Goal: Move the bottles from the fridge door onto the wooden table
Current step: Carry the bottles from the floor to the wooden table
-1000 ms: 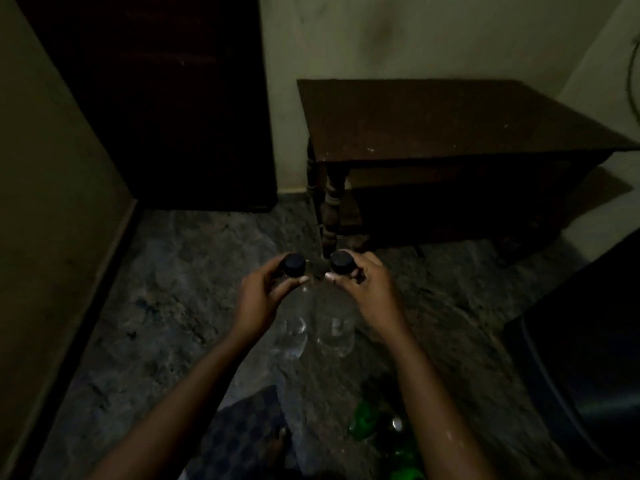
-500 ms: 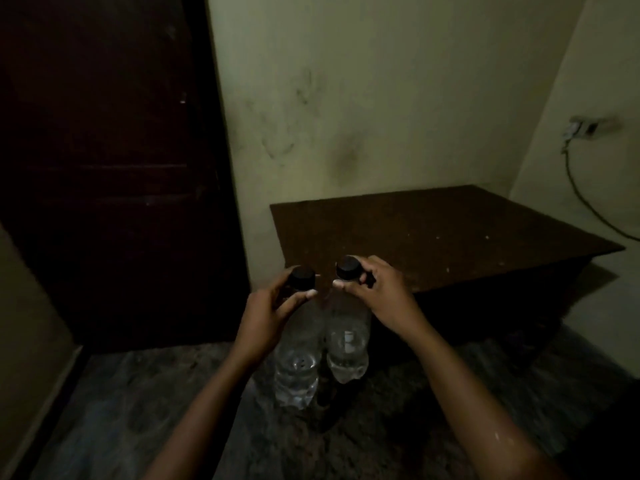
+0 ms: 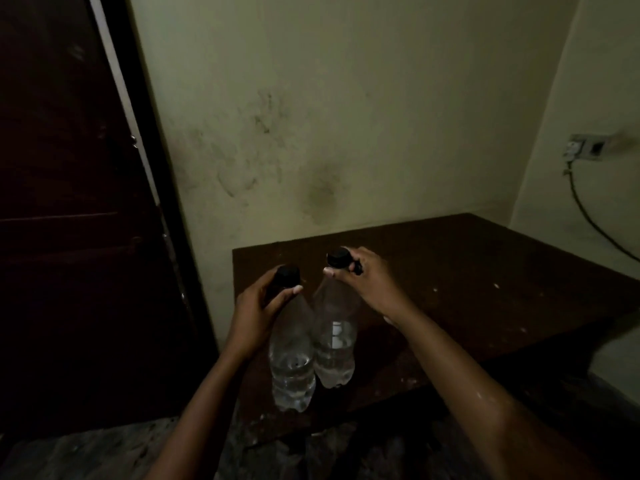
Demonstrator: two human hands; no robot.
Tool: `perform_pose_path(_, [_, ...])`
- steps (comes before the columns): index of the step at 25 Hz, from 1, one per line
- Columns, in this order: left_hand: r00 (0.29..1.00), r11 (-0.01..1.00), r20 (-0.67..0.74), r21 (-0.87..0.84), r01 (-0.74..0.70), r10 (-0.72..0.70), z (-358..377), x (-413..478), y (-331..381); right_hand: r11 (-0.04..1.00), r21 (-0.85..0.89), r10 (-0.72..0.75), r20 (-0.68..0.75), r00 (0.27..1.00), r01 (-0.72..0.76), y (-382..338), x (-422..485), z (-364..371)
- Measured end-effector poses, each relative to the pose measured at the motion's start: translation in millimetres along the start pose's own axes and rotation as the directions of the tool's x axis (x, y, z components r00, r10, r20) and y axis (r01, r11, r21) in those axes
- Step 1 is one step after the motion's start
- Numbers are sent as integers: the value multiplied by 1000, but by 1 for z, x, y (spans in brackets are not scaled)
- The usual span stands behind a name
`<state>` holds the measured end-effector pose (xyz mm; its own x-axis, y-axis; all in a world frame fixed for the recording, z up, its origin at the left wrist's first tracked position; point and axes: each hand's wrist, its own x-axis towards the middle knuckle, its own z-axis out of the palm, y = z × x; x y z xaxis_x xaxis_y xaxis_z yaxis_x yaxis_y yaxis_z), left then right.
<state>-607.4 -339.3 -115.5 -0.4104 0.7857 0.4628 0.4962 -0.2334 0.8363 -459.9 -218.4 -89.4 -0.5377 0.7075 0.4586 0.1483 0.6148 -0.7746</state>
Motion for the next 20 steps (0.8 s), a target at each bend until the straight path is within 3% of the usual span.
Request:
perform_pose_path(4, [1000,997,-28,74,-4,6,67,83,-18,1000,14,-16,55,998,15,68,77,-44])
perform_pose_path(11, [999,999,-49,43,12,-10,184,234,-73,997,-79,19,44,999,-15,193,222,-99])
perform_pose_path(15, [996,998,-92,69,10,-4,231,326,-116,986,-149,81,0,997,-80,258,310,-107])
perform_pose_path(20, [977,995,-208,66,69,-54,271,429,-175,976,-194,115,48,992,-103,322,415,-102])
